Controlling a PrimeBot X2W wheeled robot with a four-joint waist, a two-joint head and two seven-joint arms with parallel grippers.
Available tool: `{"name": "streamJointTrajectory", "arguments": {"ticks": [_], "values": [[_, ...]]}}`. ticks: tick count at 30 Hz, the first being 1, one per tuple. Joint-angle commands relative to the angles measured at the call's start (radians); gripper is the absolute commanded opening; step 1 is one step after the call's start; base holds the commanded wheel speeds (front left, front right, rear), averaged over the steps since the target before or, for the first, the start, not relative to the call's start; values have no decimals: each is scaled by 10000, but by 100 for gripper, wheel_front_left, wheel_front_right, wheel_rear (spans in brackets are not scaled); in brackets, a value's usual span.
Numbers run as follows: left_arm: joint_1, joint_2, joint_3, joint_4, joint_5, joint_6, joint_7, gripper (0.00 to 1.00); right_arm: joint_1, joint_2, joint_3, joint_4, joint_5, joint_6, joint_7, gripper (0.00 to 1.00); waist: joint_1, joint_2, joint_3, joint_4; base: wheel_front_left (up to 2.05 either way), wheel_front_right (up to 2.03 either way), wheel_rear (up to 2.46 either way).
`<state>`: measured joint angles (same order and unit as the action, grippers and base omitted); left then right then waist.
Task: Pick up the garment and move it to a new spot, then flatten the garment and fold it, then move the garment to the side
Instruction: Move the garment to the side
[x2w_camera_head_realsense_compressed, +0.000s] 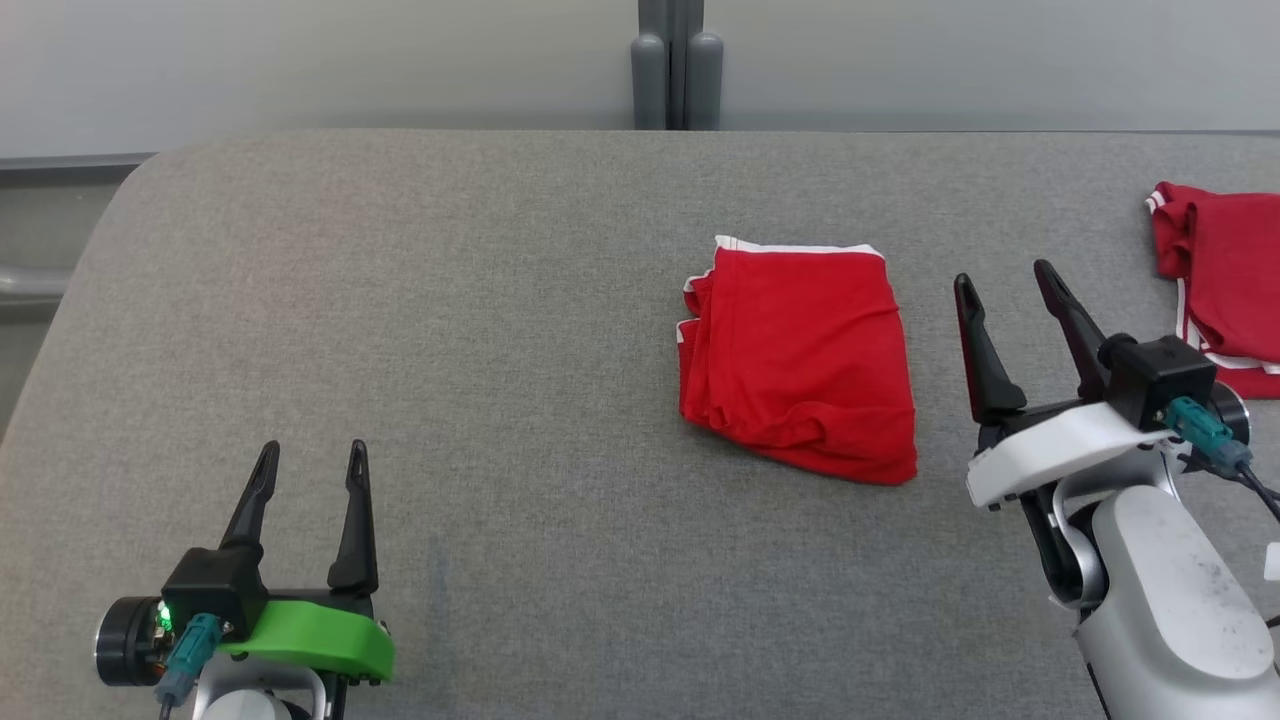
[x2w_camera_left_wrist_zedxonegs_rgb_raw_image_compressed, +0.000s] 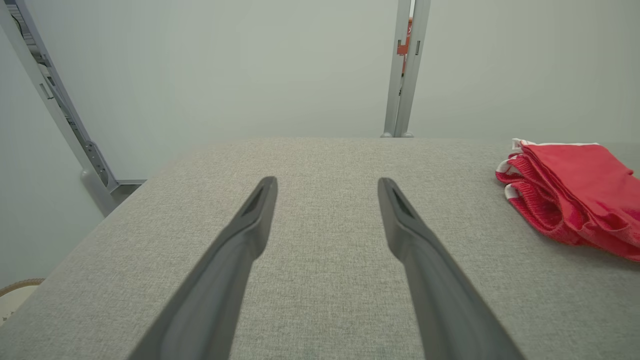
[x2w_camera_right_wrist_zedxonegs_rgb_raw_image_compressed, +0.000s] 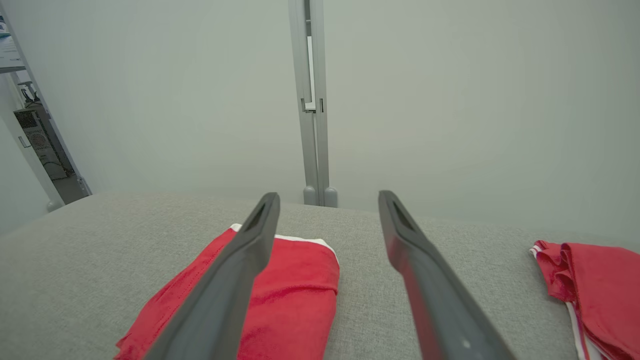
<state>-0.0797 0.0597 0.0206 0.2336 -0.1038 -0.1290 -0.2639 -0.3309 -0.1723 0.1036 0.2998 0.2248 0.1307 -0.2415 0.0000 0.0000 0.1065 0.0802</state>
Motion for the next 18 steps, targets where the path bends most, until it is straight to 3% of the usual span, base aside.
{"name": "streamJointTrajectory", "arguments": {"ticks": [1, 18], "values": [[-203, 4, -24, 23, -11, -22, 2, 100, -296, -68, -2, 202, -41, -3, 66, 100, 0, 0, 278, 259, 0, 0, 0], [-818, -59, -242, 59, -154, -26, 3, 100, -2440, -34, 294, 4072, 191, -3, 855, 100, 0, 0, 1213, 932, 0, 0, 0]]}}
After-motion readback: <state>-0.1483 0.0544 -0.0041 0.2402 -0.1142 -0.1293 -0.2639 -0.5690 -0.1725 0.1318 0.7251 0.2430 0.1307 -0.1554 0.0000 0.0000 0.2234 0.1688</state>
